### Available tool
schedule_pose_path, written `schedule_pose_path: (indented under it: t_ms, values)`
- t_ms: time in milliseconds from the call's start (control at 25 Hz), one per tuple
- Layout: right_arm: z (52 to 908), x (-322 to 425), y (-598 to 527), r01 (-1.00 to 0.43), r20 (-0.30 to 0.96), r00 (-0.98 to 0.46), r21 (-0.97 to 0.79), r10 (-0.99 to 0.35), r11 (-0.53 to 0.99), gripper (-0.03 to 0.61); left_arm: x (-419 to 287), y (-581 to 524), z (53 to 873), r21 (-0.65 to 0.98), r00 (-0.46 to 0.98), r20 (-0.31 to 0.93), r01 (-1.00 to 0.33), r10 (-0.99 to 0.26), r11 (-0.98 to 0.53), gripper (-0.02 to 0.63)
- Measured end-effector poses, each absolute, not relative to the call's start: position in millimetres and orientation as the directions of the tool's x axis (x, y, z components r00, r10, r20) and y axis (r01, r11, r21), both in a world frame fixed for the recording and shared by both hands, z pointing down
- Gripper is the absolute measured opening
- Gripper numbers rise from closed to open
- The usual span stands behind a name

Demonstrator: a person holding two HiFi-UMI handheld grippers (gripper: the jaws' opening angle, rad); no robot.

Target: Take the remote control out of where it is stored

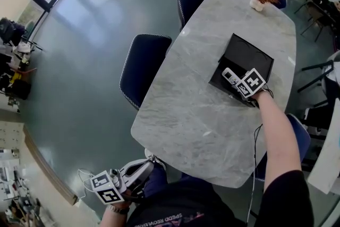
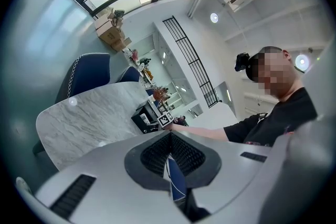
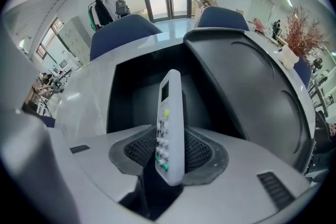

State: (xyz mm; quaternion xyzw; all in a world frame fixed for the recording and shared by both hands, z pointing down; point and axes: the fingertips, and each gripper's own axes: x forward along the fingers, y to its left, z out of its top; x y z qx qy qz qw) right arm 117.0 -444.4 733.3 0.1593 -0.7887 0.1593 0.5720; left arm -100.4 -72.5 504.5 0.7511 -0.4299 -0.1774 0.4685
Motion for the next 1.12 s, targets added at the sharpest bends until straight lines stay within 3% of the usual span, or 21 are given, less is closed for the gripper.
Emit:
schedule_pose_path:
  t_ms: [880, 1120]
  values:
    - [676.6, 130.7, -443.9, -0.547, 0.878, -0.427, -0.062, -0.215, 0.835, 0.146, -98.9, -72.1, 496.4, 0.848, 0.595, 0.112, -0.474, -0.796, -0.235, 0.006]
    - [624.6, 125.7, -429.2, -0.67, 0.754, -0.583, -0.236, -0.302, 0.704, 0.144, -109.2, -77.0, 486.3, 0.842, 0.661, 0.083, -0.447, -0.746, -0.303, 0.005]
